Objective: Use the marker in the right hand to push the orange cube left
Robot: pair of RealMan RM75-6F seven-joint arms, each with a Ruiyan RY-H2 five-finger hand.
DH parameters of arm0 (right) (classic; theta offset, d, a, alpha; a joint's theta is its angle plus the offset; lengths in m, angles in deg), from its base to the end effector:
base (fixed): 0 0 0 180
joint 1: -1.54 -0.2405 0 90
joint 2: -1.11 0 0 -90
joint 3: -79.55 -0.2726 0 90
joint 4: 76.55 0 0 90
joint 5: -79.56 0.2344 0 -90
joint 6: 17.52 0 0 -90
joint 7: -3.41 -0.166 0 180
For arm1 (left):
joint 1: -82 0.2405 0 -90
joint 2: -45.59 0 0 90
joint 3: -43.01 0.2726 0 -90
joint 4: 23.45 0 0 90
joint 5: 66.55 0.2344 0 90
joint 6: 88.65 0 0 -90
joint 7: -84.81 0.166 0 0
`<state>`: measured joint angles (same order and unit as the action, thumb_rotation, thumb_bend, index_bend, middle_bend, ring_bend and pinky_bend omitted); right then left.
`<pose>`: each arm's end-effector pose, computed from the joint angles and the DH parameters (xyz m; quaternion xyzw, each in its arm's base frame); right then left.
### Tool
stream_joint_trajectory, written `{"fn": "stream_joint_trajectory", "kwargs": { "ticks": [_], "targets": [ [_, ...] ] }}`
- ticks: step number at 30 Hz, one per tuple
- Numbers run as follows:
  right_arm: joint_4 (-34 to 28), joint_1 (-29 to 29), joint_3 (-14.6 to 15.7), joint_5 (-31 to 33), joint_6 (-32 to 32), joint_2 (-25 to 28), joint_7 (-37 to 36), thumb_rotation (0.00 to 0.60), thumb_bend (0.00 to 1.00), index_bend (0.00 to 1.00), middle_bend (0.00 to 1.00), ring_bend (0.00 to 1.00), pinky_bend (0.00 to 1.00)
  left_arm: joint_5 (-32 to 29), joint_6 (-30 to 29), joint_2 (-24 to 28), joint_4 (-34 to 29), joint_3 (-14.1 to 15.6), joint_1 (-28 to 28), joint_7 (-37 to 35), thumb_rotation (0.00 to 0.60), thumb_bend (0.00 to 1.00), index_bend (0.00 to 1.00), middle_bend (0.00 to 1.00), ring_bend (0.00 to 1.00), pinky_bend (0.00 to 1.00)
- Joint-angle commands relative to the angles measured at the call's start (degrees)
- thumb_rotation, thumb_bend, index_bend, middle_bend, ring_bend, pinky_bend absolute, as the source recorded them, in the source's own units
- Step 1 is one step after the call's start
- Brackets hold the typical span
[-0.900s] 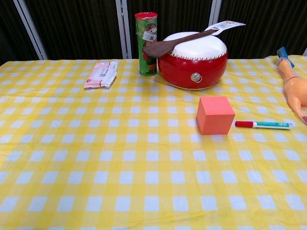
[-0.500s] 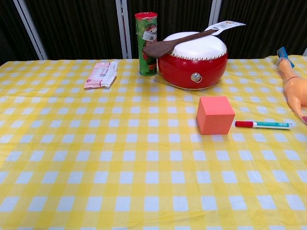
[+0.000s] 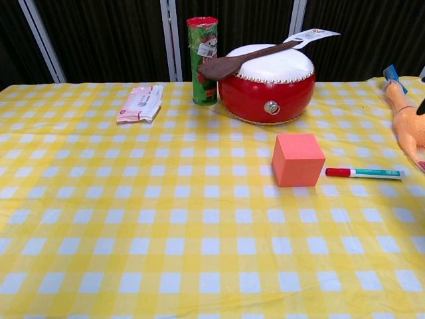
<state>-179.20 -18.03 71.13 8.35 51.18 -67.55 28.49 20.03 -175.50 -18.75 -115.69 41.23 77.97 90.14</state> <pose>-0.2560 -0.2911 0.0789 0.6764 -0.3703 0.3213 0.5497 -0.3363 0.1971 0.1438 -0.6090 -0.3586 -0.3634 0.6071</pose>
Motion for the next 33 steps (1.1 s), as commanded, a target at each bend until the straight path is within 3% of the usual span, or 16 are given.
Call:
{"fn": "stream_joint_trajectory", "kwargs": {
  "ticks": [1, 6, 12, 22, 33],
  "targets": [
    [2.37, -4.48, -3.24, 7.89, -3.43, -5.28, 6.17, 0.6, 0.11, 0.32, 0.02, 0.0, 0.0, -0.27, -0.05, 0.22, 0.12, -0.07, 0.14, -0.59, 0.6, 0.0, 0.0, 0.0, 0.0, 0.0],
    [6.6, -7.26, -4.41, 13.91, -3.73, -10.73, 10.07, 0.6, 0.11, 0.38, 0.06, 0.0, 0.0, 0.16, -0.99, 0.52, 0.14, 0.07, 0.67, -1.26, 0.6, 0.0, 0.0, 0.0, 0.0, 0.0],
    [9.82, -8.87, -4.7, 16.31, -2.73, -14.26, 12.59, 0.6, 0.11, 0.46, 0.11, 0.0, 0.0, -0.07, -1.24, 0.54, -0.06, 0.07, 0.97, -1.19, 0.6, 0.0, 0.0, 0.0, 0.0, 0.0],
    [16.55, -11.47, -5.66, 21.07, -3.62, -18.87, 13.43, 0.6, 0.12, 0.49, 0.12, 0.0, 0.0, -0.79, -1.05, 0.42, -0.18, -0.29, 1.01, -0.98, 0.6, 0.0, 0.0, 0.0, 0.0, 0.0],
    [21.14, -13.39, -7.32, 23.29, -5.12, -20.26, 10.91, 0.6, 0.18, 0.49, 0.12, 0.0, 0.0, -1.51, -0.19, 0.3, -0.74, -0.49, 0.76, -0.43, 0.6, 0.0, 0.0, 0.0, 0.0, 0.0]
  ]
}}
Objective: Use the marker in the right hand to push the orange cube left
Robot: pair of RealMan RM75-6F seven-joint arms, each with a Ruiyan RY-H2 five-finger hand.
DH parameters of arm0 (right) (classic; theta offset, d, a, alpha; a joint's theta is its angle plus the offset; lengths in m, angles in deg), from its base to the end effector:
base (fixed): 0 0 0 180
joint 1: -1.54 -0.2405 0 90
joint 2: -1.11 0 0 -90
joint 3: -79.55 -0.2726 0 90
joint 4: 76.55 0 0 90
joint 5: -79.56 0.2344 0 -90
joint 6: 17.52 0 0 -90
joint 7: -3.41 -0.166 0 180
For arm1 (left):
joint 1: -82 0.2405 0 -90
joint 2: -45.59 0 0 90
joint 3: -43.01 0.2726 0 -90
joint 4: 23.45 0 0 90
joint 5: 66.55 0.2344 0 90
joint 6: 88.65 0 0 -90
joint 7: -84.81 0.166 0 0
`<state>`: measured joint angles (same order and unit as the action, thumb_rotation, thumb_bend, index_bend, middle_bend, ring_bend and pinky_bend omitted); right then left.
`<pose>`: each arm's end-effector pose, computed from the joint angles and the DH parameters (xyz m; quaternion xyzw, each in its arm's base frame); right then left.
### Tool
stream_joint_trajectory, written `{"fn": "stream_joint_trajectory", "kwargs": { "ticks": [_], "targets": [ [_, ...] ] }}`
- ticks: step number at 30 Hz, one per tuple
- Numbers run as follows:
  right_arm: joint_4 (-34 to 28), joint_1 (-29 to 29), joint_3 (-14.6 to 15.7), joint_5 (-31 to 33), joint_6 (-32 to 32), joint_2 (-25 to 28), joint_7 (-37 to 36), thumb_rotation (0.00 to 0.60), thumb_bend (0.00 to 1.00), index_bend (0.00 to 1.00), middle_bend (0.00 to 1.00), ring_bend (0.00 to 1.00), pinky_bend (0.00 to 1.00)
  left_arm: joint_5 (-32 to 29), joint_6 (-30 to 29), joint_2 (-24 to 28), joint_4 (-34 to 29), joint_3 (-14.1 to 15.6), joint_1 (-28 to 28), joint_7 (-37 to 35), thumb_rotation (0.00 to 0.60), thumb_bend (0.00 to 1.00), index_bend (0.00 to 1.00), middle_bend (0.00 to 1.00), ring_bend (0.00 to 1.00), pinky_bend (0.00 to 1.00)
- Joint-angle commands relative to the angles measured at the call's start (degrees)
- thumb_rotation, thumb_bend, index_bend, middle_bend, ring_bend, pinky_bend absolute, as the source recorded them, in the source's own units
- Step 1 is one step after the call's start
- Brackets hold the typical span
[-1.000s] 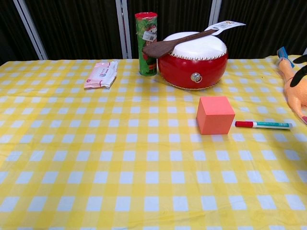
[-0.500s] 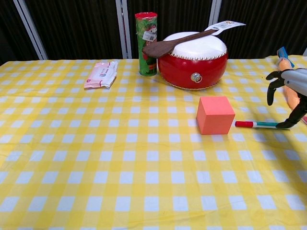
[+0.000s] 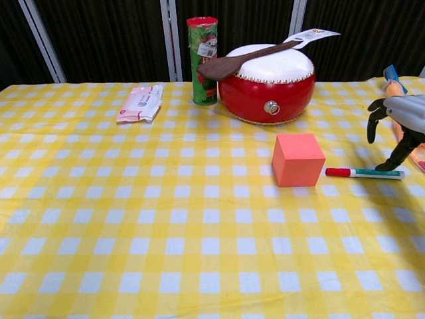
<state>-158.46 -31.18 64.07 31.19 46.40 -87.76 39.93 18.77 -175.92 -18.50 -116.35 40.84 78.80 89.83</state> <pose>-0.2524 -0.3819 -0.0014 0.6356 -0.4114 0.2670 0.5962 -0.3393 0.1936 0.1477 -0.5948 -0.3677 -0.3628 0.6159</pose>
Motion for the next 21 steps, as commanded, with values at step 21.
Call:
{"fn": "stream_joint_trajectory", "kwargs": {
  "ticks": [21],
  "targets": [
    [7.35, -1.57, 1.16, 2.8, -3.62, -3.36, -3.28, 0.6, 0.22, 0.49, 0.12, 0.0, 0.0, -1.09, 1.18, 0.54, -0.46, -0.39, -0.34, -0.92, 0.6, 0.0, 0.0, 0.0, 0.0, 0.0]
  ]
}}
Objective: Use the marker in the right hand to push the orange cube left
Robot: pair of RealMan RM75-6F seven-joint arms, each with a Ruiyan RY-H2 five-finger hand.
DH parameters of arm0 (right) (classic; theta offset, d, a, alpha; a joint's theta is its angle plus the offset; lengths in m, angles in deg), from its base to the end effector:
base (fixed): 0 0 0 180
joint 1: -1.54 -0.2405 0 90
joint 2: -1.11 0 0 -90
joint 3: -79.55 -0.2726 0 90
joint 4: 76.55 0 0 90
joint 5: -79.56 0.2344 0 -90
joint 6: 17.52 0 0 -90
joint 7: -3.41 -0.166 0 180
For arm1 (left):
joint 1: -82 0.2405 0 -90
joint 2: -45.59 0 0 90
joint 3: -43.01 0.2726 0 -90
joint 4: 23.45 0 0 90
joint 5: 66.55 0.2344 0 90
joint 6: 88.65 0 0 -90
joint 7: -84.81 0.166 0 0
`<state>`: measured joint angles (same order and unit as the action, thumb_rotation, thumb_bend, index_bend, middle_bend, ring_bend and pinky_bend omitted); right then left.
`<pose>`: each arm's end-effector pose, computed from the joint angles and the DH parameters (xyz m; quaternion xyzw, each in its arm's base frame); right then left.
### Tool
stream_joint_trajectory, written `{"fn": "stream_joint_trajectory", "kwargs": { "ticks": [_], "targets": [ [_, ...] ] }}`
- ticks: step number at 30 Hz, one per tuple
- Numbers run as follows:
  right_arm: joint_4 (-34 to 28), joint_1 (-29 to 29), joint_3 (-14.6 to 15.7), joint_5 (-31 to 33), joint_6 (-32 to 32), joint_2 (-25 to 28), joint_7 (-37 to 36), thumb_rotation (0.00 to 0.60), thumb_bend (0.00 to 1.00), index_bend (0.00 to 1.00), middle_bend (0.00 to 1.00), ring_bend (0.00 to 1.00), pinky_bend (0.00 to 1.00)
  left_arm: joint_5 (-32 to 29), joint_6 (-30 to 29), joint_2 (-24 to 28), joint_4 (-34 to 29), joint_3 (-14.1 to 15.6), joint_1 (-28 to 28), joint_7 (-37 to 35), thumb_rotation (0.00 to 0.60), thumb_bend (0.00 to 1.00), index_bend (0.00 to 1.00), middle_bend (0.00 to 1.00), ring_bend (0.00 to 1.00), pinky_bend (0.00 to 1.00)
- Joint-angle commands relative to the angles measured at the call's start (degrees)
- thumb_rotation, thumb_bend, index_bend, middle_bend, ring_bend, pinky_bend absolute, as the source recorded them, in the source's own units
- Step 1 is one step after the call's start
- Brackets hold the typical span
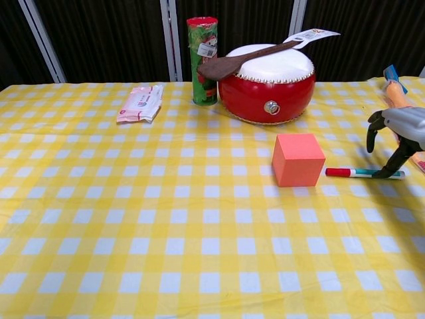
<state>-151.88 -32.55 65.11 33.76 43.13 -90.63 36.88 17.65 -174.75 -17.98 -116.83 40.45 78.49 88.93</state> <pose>-0.2710 -0.3890 -0.0183 0.6302 -0.4368 0.2499 0.5913 -0.3409 0.1968 0.1491 -0.5900 -0.3789 -0.3618 0.6143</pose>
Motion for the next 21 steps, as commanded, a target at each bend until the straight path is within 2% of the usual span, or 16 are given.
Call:
{"fn": "stream_joint_trajectory", "kwargs": {
  "ticks": [1, 6, 15, 21],
  "targets": [
    [1.07, -0.28, 0.1, 0.29, -0.44, -0.66, -0.33, 0.6, 0.23, 0.49, 0.12, 0.0, 0.0, 0.05, 0.02, 0.03, 0.04, -0.01, -0.03, -0.03, 0.6, 0.0, 0.0, 0.0, 0.0, 0.0],
    [2.73, -0.7, 0.17, 0.66, -1.16, -1.58, -0.82, 0.6, 0.25, 0.49, 0.12, 0.0, 0.0, -0.19, 0.23, 0.14, -0.02, -0.09, -0.08, -0.37, 0.6, 0.0, 0.0, 0.0, 0.0, 0.0],
    [4.84, -1.37, 0.1, 1.0, -2.08, -2.48, -1.29, 0.6, 0.36, 0.49, 0.13, 0.0, 0.0, -0.49, 0.56, 0.29, -0.03, -0.22, -0.2, -0.9, 0.6, 0.0, 0.0, 0.0, 0.0, 0.0],
    [5.65, -1.45, 0.43, 1.27, -2.67, -2.92, -1.54, 0.6, 0.37, 0.5, 0.13, 0.0, 0.0, -0.74, 0.55, 0.37, 0.01, -0.45, -0.24, -1.34, 0.6, 0.0, 0.0, 0.0, 0.0, 0.0]
  ]
}}
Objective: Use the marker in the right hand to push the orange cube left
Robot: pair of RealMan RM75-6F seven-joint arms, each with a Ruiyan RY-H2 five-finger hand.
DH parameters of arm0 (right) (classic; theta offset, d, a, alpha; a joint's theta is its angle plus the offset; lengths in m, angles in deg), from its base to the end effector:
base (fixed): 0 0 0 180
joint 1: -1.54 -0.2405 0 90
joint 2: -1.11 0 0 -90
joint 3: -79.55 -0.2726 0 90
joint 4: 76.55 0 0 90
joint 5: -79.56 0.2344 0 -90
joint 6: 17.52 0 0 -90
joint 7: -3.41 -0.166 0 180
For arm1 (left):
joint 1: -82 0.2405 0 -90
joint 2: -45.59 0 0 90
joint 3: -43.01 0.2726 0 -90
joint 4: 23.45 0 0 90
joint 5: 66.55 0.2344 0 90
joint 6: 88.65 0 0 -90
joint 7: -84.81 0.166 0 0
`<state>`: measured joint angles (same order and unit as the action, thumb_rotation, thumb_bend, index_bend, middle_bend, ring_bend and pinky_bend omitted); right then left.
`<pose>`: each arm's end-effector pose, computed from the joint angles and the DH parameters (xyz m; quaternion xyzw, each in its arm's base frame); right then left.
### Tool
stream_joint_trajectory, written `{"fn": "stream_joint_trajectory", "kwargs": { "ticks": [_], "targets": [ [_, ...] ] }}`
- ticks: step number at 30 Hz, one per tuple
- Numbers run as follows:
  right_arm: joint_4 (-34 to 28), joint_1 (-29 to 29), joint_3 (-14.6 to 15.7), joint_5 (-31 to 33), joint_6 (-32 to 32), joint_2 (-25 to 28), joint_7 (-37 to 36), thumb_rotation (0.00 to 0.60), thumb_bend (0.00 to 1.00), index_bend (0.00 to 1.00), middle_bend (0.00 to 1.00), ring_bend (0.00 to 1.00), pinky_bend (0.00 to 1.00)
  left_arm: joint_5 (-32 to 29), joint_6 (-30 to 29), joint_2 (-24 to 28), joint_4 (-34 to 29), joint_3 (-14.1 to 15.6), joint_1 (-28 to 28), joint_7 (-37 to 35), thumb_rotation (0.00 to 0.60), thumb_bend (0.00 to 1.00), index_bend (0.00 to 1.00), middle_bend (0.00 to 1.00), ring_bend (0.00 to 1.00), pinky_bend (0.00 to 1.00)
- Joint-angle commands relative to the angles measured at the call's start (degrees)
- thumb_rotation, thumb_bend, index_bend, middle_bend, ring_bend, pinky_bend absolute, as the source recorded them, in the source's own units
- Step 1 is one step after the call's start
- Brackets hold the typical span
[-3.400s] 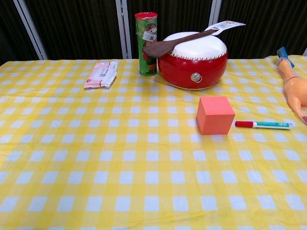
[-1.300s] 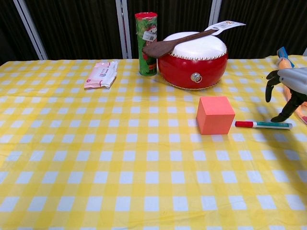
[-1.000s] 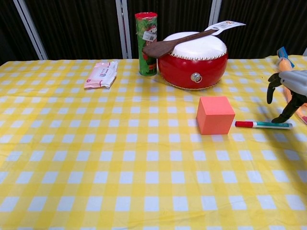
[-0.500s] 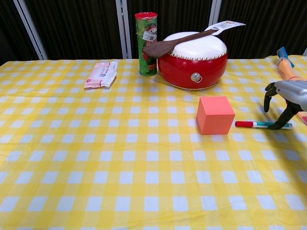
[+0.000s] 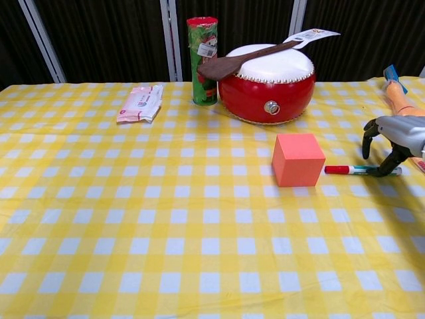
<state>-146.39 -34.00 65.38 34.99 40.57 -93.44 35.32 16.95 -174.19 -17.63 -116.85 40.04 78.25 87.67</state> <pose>-0.2786 -0.3974 -0.0321 0.6295 -0.4471 0.2407 0.5882 -0.3424 0.1999 0.1517 -0.5843 -0.3859 -0.3655 0.6132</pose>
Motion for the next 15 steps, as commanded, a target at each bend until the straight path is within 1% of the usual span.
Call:
{"fn": "stream_joint_trajectory", "kwargs": {
  "ticks": [1, 6, 12, 15],
  "targets": [
    [0.35, 0.0, 0.28, 0.08, -0.2, -0.26, 0.05, 0.6, 0.37, 0.5, 0.13, 0.0, 0.0, -0.04, 0.01, 0.03, 0.02, -0.04, -0.01, -0.14, 0.6, 0.0, 0.0, 0.0, 0.0, 0.0],
    [1.13, 0.06, 0.62, 0.61, -0.69, -1.03, -0.03, 0.6, 0.37, 0.52, 0.14, 0.0, 0.0, 0.2, -0.1, 0.05, 0.01, 0.04, 0.0, -0.15, 0.6, 0.0, 0.0, 0.0, 0.0, 0.0],
    [2.29, 0.08, 0.86, 0.01, -0.35, -1.85, -0.42, 0.6, 0.37, 0.62, 0.18, 0.0, 0.0, 0.28, -0.17, 0.07, -0.03, 0.06, 0.03, -0.36, 0.6, 0.0, 0.0, 0.0, 0.0, 0.0],
    [2.77, 0.16, 0.89, -0.6, -0.14, -2.06, -0.96, 0.6, 0.39, 0.67, 0.2, 0.0, 0.0, 0.33, -0.19, 0.1, -0.03, 0.09, 0.05, -0.36, 0.6, 0.0, 0.0, 0.0, 0.0, 0.0]
  ]
}}
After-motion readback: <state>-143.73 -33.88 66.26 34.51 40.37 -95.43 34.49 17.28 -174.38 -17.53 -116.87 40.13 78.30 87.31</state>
